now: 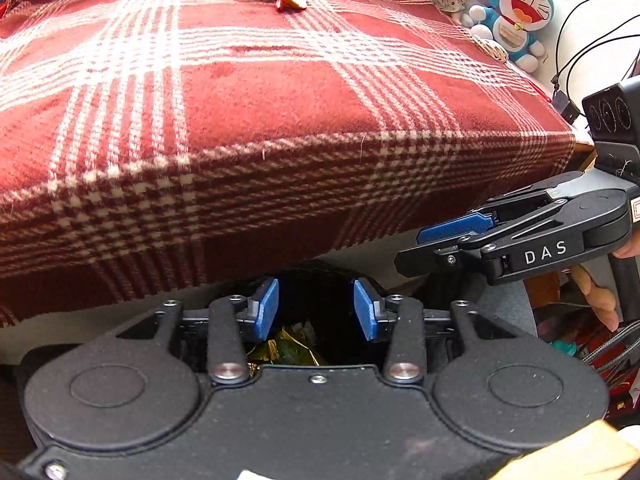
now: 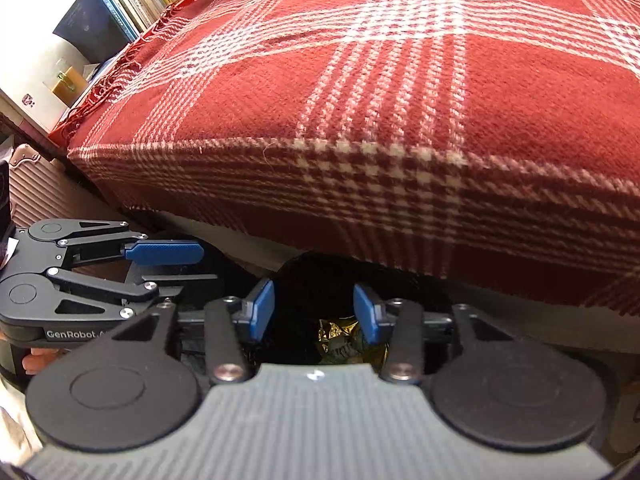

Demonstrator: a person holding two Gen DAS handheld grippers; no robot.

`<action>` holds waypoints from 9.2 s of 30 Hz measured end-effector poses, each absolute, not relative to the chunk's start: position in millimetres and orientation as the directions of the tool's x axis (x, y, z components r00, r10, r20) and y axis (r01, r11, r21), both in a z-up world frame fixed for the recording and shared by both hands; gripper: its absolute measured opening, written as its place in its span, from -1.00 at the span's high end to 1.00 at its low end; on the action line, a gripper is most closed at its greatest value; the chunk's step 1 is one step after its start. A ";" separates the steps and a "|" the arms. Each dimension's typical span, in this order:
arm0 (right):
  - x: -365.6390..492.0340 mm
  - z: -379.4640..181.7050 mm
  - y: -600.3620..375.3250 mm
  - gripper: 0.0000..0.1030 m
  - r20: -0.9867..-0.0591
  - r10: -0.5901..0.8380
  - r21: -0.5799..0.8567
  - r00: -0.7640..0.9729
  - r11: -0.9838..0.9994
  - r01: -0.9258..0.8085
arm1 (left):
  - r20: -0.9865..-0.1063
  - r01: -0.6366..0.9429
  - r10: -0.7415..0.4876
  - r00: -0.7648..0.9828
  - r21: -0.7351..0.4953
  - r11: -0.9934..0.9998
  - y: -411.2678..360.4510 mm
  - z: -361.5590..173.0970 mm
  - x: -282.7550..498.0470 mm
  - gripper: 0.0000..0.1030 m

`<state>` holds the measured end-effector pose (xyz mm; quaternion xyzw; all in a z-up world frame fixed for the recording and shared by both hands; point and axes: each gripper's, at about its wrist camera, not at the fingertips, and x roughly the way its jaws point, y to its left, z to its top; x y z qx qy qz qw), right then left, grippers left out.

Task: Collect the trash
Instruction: 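Move both open tools back up over the remaining gold wrappers, then grasp the clear wrapper with the left tool while the right tool grasps the gold shell, then lift the clear wrapper and gold shell and carry them toward the bin, then open both tools over the black bin to drop the wrapper and shell, then move both open tools back up over the gold bar wrapper and red crayon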

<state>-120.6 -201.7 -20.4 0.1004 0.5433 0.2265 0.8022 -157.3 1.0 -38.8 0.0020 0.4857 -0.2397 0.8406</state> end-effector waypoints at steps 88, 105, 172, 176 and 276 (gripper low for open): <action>127.4 29.9 -275.8 0.39 -0.716 0.278 0.395 0.641 0.918 0.044 | -0.605 0.374 -0.323 0.728 -0.044 0.926 -70.8 0.7 141.5 0.88; 140.1 13.7 -234.3 -0.08 -0.792 0.113 0.153 0.601 0.988 0.016 | -0.615 0.398 -0.306 0.727 0.014 0.917 -62.6 3.2 119.6 0.48; 86.9 16.4 -203.4 0.14 -0.747 0.142 -0.010 0.649 0.974 -0.224 | -0.534 0.388 -0.379 0.756 -0.101 0.916 -17.3 34.6 42.6 0.83; 77.7 20.8 -199.4 0.14 -0.737 0.147 -0.024 0.660 0.970 -0.242 | -0.529 0.392 -0.382 0.758 -0.099 0.915 -16.5 36.3 37.6 0.83; -138.3 28.0 -198.3 -0.17 -0.757 0.475 0.242 0.450 0.842 -0.481 | -0.637 0.503 -0.474 0.608 -0.153 0.851 6.3 16.0 -170.4 0.04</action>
